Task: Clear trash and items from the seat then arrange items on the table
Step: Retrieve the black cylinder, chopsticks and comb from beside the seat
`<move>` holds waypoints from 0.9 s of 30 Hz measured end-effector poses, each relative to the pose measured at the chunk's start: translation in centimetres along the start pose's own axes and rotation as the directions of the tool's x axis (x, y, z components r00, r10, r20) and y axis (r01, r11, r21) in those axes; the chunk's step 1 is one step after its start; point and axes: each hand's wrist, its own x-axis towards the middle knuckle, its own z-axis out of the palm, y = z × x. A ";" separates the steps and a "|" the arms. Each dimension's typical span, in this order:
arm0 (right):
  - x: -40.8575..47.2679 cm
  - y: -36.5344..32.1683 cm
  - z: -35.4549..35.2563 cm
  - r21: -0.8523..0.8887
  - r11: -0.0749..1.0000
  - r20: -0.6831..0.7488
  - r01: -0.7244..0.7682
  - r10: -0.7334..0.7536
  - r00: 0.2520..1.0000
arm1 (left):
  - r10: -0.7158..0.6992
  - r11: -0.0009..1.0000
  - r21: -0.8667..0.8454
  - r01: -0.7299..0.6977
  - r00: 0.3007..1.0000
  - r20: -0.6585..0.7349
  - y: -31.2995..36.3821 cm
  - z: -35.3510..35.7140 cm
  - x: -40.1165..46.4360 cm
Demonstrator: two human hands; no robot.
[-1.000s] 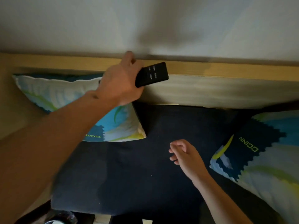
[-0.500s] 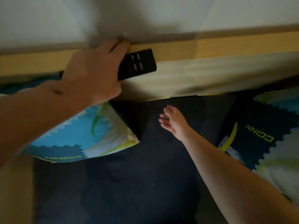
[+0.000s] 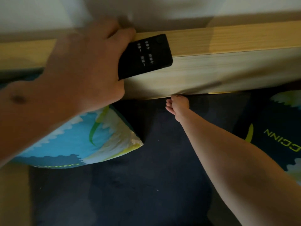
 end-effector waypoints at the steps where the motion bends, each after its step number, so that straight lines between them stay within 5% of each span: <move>1: -0.1 -0.2 0.4 -0.035 0.999 0.021 -0.002 0.003 1.000 | 0.007 1.000 0.007 -0.006 0.999 -0.034 -0.2 -0.3 0.0; 12: -7.0 1.9 0.9 -0.038 0.939 0.015 0.342 -0.342 0.940 | 0.073 0.983 0.171 -0.072 0.997 0.003 -0.2 -1.1 -0.8; 15: -11.2 3.7 -1.3 -0.073 0.899 -0.008 0.432 -0.433 0.901 | 0.033 0.996 0.078 -0.031 0.999 -0.019 1.0 -1.0 -1.5; 21: -17.2 5.5 -8.7 0.194 0.950 -0.033 0.244 -0.242 0.970 | -0.111 0.952 -0.299 0.063 0.983 -0.146 7.3 0.7 -4.4; 24: -20.2 5.4 -11.7 0.341 0.918 0.009 0.200 -0.216 0.976 | -0.343 0.764 -0.589 0.263 0.939 -0.025 10.1 3.3 -5.1; 25: -21.1 5.2 -12.4 0.364 0.909 0.038 0.204 -0.233 0.972 | -0.441 0.594 -0.705 0.388 0.890 0.117 10.6 4.4 -5.1; 27: -22.6 4.9 -13.5 0.375 0.899 0.109 0.227 -0.286 0.952 | -0.456 0.014 -0.815 0.580 0.729 0.511 11.5 6.1 -5.0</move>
